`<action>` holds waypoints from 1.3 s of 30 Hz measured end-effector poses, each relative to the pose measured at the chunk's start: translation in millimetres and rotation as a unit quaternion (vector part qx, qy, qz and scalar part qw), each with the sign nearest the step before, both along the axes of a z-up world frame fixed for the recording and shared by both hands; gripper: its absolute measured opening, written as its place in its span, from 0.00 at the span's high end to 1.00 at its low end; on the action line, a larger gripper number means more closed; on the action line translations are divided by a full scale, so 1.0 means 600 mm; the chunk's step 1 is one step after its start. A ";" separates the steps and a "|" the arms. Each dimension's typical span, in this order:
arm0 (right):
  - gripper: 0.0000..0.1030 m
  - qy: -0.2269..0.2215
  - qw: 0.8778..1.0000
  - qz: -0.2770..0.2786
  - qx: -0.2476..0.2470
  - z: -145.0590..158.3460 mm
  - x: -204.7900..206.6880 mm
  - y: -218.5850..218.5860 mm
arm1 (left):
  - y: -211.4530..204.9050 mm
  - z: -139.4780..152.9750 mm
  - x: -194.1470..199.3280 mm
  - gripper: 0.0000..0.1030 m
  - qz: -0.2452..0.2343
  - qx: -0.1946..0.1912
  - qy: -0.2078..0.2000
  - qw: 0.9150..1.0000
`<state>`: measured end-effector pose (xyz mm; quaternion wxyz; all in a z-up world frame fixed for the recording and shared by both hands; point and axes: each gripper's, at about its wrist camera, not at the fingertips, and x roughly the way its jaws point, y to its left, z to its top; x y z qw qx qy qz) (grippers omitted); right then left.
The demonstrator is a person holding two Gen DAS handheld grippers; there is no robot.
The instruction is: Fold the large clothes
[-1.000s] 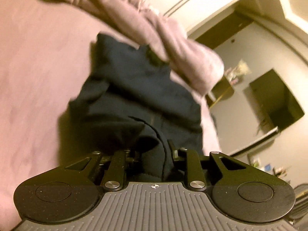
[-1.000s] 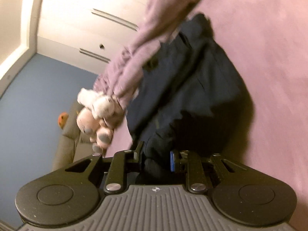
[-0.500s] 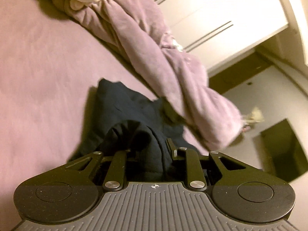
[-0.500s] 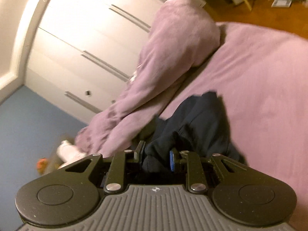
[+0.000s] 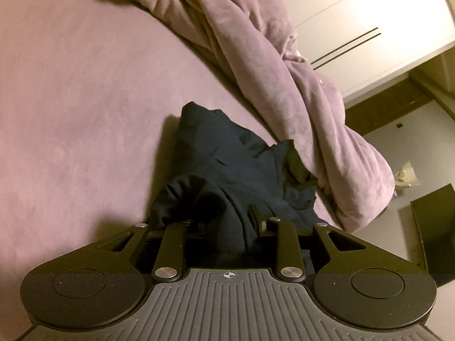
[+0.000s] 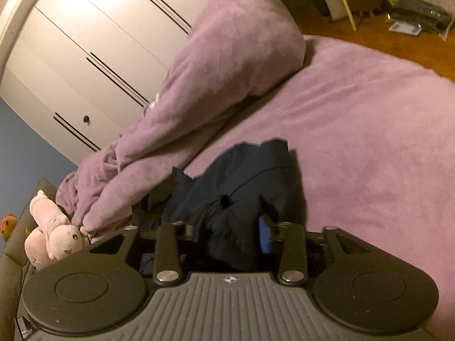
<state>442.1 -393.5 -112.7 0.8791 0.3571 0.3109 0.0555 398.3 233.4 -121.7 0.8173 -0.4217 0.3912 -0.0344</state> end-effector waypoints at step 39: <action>0.92 -0.032 0.972 0.067 -0.224 -0.018 0.054 0.109 | -0.058 -0.009 0.037 0.78 -0.100 0.202 -0.051 0.973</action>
